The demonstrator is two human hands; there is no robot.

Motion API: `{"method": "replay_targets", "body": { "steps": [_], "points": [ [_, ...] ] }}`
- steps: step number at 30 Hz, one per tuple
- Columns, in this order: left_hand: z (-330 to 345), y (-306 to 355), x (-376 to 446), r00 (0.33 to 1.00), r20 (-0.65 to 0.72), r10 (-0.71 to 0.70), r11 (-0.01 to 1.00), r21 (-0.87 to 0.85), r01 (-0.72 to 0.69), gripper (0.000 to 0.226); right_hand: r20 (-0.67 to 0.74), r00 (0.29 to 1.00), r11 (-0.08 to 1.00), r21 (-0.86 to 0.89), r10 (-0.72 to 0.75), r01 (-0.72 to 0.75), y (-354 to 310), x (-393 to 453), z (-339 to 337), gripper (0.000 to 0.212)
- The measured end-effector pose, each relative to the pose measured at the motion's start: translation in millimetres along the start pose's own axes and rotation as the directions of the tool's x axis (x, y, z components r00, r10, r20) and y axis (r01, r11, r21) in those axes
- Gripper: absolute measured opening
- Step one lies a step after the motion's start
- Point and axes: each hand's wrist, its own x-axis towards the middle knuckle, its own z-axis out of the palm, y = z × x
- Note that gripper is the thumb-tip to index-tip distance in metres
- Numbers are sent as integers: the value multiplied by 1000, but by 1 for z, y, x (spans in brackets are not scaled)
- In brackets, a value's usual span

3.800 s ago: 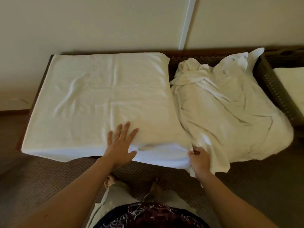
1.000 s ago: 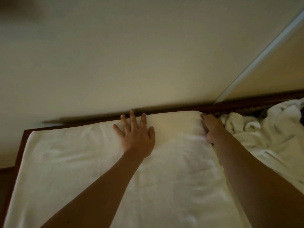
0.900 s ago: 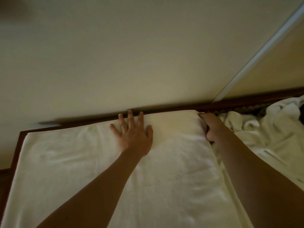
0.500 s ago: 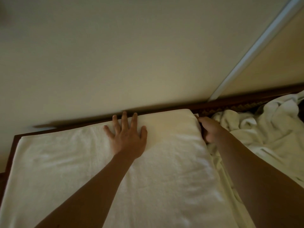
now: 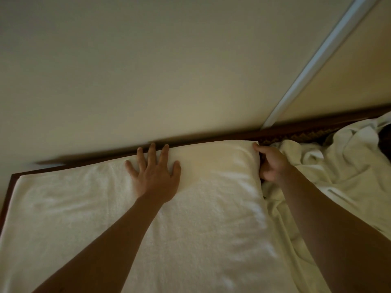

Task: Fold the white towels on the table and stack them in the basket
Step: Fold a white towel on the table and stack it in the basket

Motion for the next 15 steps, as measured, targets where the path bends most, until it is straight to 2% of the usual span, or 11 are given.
{"method": "replay_targets", "body": {
  "steps": [5, 8, 10, 12, 13, 15],
  "points": [
    [-3, -1, 0, 1000, 16, 1, 1000, 4, -1, 70, -66, 997, 999, -40, -24, 22, -18, 1, -7, 36],
    [-5, 0, 0, 1000, 23, -1, 1000, -12, 1, 70, -150, 971, 978, -117, -186, 170, -29, 2, -1, 25],
    [-4, 0, 0, 1000, 30, -3, 1000, -1, 3, 70, -217, 898, 906, -280, -382, 318, -30, 6, 7, 7],
    [-4, 1, 1, 1000, 23, -13, 1000, 1, 13, 70, -232, 808, 806, -419, -541, 419, -30, 12, 17, 21],
    [-4, 2, 1, 1000, 17, -20, 1000, -7, 20, 70, -232, 767, 759, -469, -598, 451, -30, 16, 20, 21],
    [-4, 3, 4, 999, 8, -38, 999, -22, 38, 71, -213, 722, 677, -589, -658, 442, -29, 26, 24, 5]
  ]
}}
